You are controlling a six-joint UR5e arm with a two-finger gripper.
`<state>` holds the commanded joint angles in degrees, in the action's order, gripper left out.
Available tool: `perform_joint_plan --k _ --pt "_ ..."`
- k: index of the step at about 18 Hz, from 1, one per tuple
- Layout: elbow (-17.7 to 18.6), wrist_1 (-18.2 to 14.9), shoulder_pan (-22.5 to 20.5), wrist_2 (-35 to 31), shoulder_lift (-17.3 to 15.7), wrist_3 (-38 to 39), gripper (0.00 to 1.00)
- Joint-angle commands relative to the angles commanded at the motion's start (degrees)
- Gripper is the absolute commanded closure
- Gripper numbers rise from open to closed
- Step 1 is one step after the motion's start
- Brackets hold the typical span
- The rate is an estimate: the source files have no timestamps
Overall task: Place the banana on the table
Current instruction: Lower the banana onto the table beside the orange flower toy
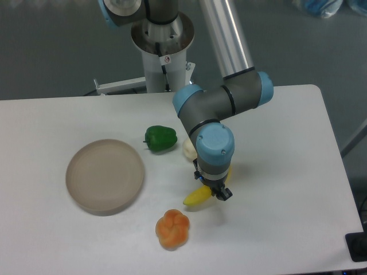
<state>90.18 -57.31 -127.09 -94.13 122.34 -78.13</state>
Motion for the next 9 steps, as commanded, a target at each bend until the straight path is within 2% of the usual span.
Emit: perform_joint_plan --k 3,5,9 --pt "-1.14 -0.17 0.09 0.09 0.26 0.0 0.34" --pt "-1.41 -0.35 -0.09 0.18 0.26 0.0 0.0" --pt "-2.37 -0.44 -0.61 0.26 -0.61 0.26 0.0"
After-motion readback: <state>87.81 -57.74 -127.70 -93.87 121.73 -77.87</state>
